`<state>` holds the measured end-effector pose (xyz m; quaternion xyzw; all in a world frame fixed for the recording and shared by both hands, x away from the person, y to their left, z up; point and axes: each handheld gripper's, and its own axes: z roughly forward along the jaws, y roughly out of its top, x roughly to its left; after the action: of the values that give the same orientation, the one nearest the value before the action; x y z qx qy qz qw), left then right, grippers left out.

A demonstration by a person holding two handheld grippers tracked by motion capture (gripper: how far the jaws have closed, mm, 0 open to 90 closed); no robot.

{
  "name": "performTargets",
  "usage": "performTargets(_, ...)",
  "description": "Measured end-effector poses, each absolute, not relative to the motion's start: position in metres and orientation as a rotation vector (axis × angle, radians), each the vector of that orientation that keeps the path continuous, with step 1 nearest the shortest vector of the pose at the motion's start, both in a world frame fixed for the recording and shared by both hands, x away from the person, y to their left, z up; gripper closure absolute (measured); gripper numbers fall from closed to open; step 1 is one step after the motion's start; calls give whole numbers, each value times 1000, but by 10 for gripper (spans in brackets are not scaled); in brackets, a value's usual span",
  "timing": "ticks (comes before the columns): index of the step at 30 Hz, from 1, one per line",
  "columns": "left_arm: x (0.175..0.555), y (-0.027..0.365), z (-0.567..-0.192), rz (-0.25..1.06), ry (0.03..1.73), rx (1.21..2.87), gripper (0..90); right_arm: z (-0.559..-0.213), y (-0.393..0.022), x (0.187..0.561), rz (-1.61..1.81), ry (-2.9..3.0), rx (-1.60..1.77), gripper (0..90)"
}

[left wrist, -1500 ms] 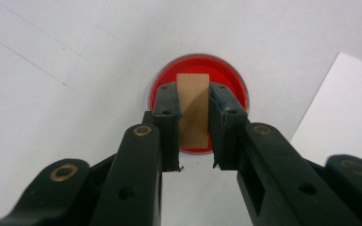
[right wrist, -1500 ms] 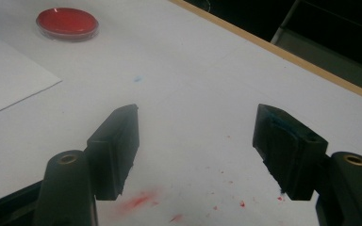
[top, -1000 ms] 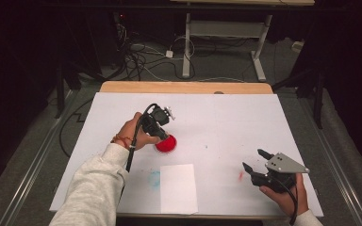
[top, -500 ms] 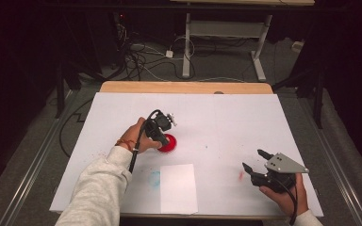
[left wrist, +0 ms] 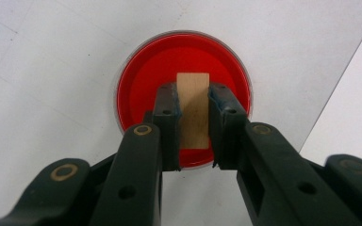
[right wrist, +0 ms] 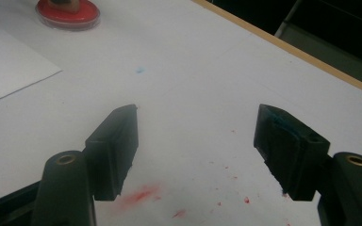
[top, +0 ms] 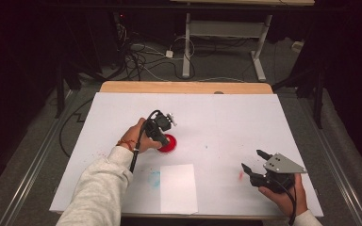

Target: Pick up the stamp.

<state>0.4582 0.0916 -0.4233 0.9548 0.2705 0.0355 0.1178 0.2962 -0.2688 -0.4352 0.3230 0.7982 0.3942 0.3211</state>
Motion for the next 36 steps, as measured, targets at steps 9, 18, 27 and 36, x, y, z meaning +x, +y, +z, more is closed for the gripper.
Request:
performTargets(9, 458, 92, -424, 104, 807, 2785, 741, -435, -268, 296, 1033, 2100, 847, 317)
performTargets(18, 454, 89, -425, 152, 806, 2793, 741, -435, -267, 296, 1034, 2099, 843, 316)
performTargets(27, 452, 93, -412, 201, 793, 2754, 740, -434, -270, 296, 1038, 2092, 847, 316)
performTargets(36, 446, 107, -393, 236, 790, 2656, 740, -432, -270, 294, 1040, 2085, 844, 316)
